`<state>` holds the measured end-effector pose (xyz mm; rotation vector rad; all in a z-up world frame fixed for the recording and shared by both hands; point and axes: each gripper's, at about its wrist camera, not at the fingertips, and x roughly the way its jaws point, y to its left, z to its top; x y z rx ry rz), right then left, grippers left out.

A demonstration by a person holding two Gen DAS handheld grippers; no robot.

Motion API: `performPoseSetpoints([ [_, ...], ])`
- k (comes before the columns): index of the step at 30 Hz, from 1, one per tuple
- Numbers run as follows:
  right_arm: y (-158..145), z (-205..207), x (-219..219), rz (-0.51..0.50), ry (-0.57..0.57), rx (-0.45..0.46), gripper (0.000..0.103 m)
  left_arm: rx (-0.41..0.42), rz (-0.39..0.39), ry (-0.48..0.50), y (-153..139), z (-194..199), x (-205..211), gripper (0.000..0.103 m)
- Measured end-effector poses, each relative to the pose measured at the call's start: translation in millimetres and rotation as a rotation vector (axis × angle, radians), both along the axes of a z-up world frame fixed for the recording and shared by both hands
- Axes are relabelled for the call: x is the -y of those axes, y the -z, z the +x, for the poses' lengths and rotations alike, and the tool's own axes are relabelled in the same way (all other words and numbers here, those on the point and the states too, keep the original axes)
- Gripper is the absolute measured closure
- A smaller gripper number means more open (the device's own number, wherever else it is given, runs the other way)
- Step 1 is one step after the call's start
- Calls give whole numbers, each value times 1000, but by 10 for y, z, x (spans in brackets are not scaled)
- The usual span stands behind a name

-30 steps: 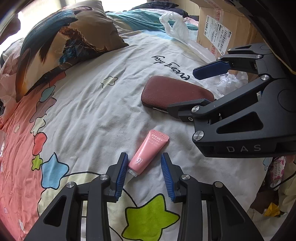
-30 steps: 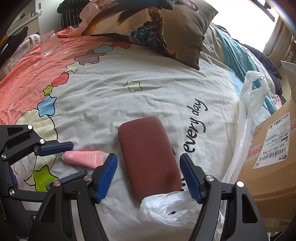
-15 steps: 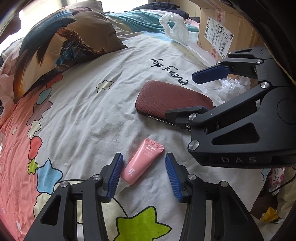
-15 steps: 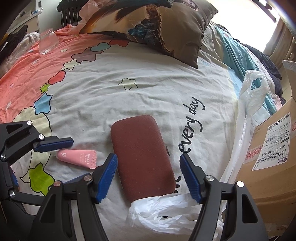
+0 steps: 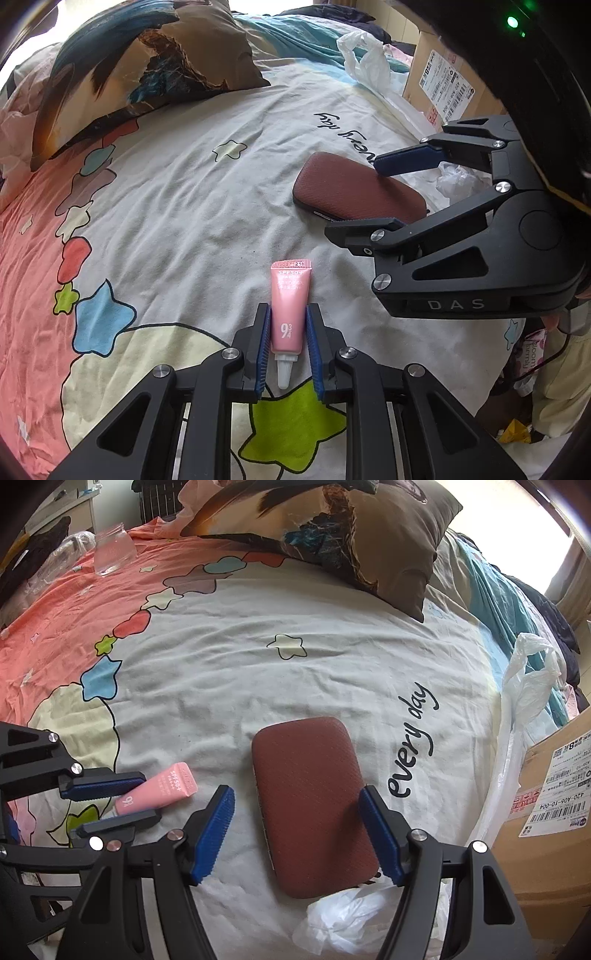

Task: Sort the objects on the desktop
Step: 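Grasp the maroon glasses case with the right gripper and lift it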

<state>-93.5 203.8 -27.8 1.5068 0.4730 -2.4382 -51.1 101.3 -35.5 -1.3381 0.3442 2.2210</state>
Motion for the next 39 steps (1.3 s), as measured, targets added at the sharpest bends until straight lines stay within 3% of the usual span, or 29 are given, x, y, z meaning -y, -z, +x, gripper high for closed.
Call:
performPoseSetpoints([
  [5, 98, -81, 19, 72, 0, 6, 34, -1, 6, -8, -24, 19, 60, 84],
  [13, 155, -236, -236, -86, 53, 88, 29, 2, 11, -1, -33, 24, 64, 84],
  [19, 157, -215, -193, -61, 51, 72, 30, 1, 8, 1, -33, 26, 28, 84],
  [23, 132, -194, -207, -74, 58, 77, 36, -4, 6, -10, -58, 12, 58, 84],
  [29, -51, -80, -207, -231, 53, 85, 38, -10, 2, -22, -110, 14, 101, 84],
  [39, -445, 156, -34, -249, 20, -30, 38, -27, -1, -46, -221, 59, 161, 84],
])
